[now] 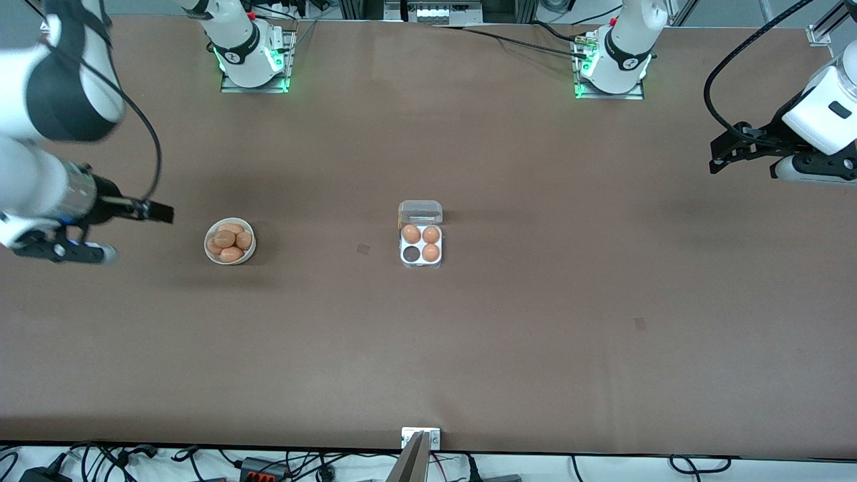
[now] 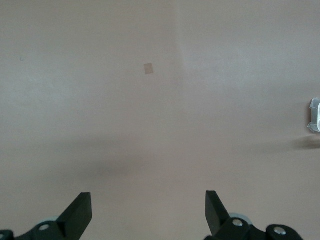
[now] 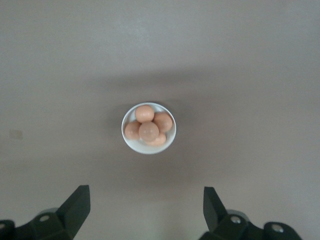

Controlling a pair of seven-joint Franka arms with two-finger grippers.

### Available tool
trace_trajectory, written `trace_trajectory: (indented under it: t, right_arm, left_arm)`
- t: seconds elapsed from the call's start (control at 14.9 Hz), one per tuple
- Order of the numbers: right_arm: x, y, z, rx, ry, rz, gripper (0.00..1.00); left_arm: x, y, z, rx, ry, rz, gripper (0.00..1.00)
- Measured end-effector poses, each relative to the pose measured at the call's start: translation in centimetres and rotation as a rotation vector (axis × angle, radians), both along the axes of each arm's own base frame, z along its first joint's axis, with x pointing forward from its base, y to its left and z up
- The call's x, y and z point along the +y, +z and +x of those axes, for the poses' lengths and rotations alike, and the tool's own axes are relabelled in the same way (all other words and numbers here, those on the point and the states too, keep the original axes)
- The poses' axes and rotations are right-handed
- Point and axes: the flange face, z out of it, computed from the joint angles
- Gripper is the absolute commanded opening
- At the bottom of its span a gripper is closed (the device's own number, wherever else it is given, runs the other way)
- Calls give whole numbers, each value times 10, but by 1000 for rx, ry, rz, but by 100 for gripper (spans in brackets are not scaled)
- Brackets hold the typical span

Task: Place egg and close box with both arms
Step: 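Reach the right gripper over the white bowl of brown eggs, then lower the right gripper into the bowl and close on one egg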

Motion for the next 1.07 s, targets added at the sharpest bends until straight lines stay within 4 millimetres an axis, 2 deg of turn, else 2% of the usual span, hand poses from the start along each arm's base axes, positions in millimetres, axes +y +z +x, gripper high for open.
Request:
trace_trajectory:
  t: [0.13, 0.33, 0.6, 0.87, 1.07]
  right_arm:
    - [6, -37, 11, 1, 7, 2, 100]
    - [13, -78, 16, 4, 9, 15, 100]
    - [9, -110, 14, 51, 1, 10, 100]
    - [5, -141, 1, 120, 9, 8, 100]
    - [0, -176, -4, 176, 43, 14, 100]
  left_arm:
    - [1, 0, 0, 0, 1, 0, 100]
    - [1, 0, 0, 0, 1, 0, 100]
    - [1, 0, 0, 2, 2, 0, 100]
    - [1, 0, 0, 3, 2, 0, 100]
    - [1, 0, 0, 3, 2, 0, 100]
